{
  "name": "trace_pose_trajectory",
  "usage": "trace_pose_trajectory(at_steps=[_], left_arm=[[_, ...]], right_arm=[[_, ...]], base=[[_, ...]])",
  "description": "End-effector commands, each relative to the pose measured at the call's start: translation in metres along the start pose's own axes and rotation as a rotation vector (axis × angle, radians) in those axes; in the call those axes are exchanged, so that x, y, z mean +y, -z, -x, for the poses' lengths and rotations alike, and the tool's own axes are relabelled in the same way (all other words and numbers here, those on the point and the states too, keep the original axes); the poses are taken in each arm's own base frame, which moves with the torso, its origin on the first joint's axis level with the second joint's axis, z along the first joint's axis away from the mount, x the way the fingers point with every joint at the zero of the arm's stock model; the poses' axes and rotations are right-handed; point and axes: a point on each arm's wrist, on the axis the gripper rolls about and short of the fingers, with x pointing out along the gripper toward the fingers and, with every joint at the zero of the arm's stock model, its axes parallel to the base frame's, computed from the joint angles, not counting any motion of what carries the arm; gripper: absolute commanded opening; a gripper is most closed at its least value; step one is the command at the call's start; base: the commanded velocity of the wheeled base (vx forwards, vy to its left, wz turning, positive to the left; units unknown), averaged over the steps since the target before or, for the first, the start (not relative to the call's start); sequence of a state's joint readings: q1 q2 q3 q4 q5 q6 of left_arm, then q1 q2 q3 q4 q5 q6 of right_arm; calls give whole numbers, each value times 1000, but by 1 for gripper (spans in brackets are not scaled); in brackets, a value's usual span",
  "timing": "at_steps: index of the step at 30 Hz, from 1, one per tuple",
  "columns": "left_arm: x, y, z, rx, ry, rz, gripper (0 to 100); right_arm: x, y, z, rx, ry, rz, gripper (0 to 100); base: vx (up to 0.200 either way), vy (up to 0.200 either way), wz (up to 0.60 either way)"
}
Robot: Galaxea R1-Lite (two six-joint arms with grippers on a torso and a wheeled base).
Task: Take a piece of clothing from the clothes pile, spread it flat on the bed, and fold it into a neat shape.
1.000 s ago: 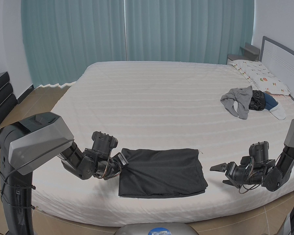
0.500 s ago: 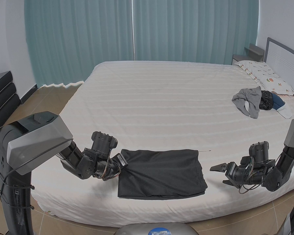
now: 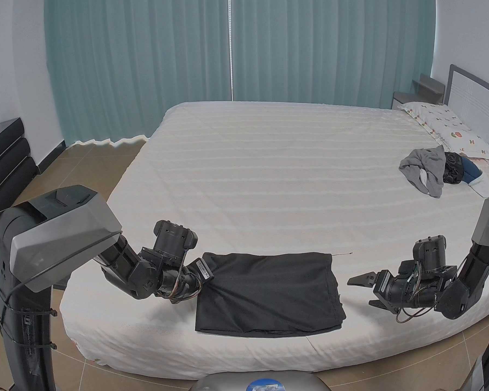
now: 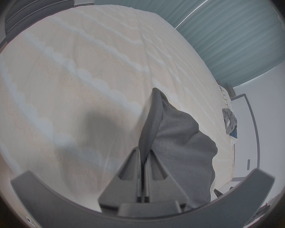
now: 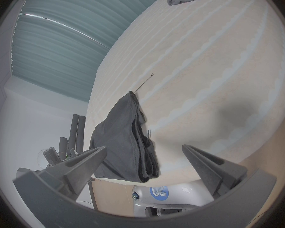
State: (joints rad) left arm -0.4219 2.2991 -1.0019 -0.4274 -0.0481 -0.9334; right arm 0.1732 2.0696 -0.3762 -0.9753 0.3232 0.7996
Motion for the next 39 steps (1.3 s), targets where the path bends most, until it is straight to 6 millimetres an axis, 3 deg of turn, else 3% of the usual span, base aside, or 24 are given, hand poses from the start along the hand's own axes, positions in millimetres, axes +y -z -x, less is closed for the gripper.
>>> trace_pose_trajectory(at_steps=[1, 13, 20, 22, 27, 32, 33, 34, 36, 39], left_arm=[[-2, 2, 2, 4, 5, -5, 100], [-3, 4, 5, 6, 4, -7, 100], [-10, -22, 37, -74, 66, 89, 100], [-3, -23, 55, -100, 69, 101, 100], [4, -46, 132, -309, 185, 108, 100], [8, -36, 193, -431, 229, 62, 100], [8, -36, 193, -431, 229, 62, 100], [10, -32, 210, -490, 224, 56, 100], [12, -29, 220, -526, 221, 47, 100], [19, -18, 250, -625, 212, -8, 100]], right_arm=[[0, 0, 0, 1, -1, 1, 100], [1, 0, 2, -1, -1, 3, 100], [12, -6, 14, -50, -39, 7, 100], [19, -7, 18, -83, -46, 28, 100], [49, -4, 46, -262, -35, 145, 100], [62, -2, 94, -399, -84, 267, 100], [62, -2, 94, -399, -84, 267, 100], [61, 4, 112, -438, -95, 309, 100], [60, 7, 123, -466, -96, 330, 100], [53, 19, 156, -537, -87, 422, 100]], base=[[0, 0, 0], [0, 0, 0], [0, 0, 0], [0, 0, 0], [0, 0, 0], [0, 0, 0], [0, 0, 0], [0, 0, 0], [0, 0, 0], [0, 0, 0]])
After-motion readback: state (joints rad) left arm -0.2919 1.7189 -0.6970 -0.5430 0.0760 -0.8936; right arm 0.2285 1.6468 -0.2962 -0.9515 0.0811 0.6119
